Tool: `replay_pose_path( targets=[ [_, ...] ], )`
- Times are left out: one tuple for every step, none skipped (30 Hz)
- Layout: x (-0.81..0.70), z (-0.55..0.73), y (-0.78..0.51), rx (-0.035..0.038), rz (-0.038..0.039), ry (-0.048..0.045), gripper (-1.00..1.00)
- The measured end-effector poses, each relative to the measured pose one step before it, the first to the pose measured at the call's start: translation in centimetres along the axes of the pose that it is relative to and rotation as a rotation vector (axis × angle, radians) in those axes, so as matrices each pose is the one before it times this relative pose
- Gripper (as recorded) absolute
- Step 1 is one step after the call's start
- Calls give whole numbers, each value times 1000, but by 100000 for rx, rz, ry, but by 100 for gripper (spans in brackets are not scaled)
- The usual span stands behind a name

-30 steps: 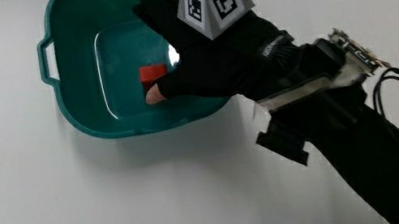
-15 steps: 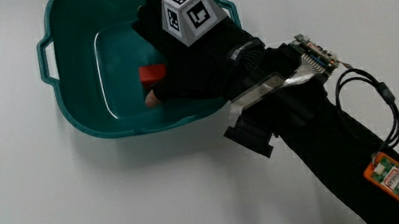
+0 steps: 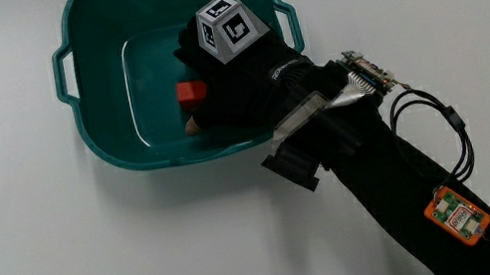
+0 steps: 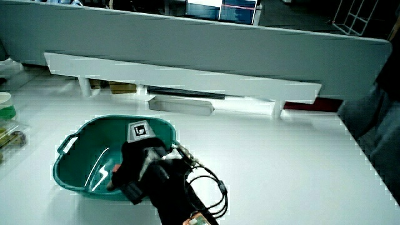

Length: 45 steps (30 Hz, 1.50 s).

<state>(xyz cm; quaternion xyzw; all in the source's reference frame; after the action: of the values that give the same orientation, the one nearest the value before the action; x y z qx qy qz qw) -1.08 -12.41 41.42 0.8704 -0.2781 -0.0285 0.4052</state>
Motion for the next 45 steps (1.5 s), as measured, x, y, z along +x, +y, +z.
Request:
replay_pose_path(
  targets=[
    [6,-29,7,423,-469,60,-3],
    [53,-118,143,-226,41,24,-5],
    [-13,36,-55,-29,730,253,-8],
    [40,21,-4,949,256,647,-11],
    [6,-19,45,-184,-702,-287,-14],
    [-22,-8,57,258,802,-201,-16],
    [-3,36,-30,-557,-97,807,-19],
    [75,-48,146,969,-842,-317,-22],
    [-37,93,-118,664,350,-46,-24],
    [-27,12,-42,-723,1791,847,-27],
    [4,30,-47,1005,30,265,-30],
    [40,-111,145,-577,3,-291,-32],
    [64,-32,41,1047,-1352,-486,-35],
    [44,-57,32,-502,877,633,-38],
    [-5,45,-125,217,1090,553,-41],
    [55,-81,74,821,-1062,-496,-43],
    [-74,47,-74,201,799,349,-46],
    [19,-23,99,413,-654,-406,-49],
    [-43,57,-37,84,417,-62,-51],
    [-64,78,-75,434,567,-146,-54],
    [31,-11,33,-17,-804,-538,-57],
    [47,-37,31,-1016,959,1305,-59],
    [22,-22,35,93,-45,135,-62],
    [-3,3,47,-364,-969,-1208,-65],
    [-52,87,-72,715,826,340,-68],
    [-16,1,-14,-393,-98,-214,-70],
    [-68,114,-130,1228,1570,14,-73],
    [102,-76,144,-355,-968,-386,-76],
    [-44,38,-53,-153,1099,333,-78],
    [-5,21,-25,-557,-2,-254,-81],
    [101,-52,83,-260,-168,978,-84],
    [-91,106,-176,-33,740,-331,-86],
    [49,-57,95,57,-377,-123,-89],
    [5,30,-26,-15,30,-33,-92],
    [59,-30,61,-191,285,455,-95],
    [-8,46,-65,44,-82,9,-97],
    [3,6,-8,-322,-380,-218,-100],
    [33,51,-26,-49,1411,1021,-100],
    [-13,122,-128,1091,-241,240,-100],
    [3,9,2,-985,358,-209,-100],
    [45,78,-54,783,174,408,-100],
    [22,110,-103,237,-251,-21,-100],
    [11,142,-114,644,437,65,-100],
    [16,146,-140,896,-250,-119,-100],
    [-7,150,-167,184,69,17,-100]
  ],
)
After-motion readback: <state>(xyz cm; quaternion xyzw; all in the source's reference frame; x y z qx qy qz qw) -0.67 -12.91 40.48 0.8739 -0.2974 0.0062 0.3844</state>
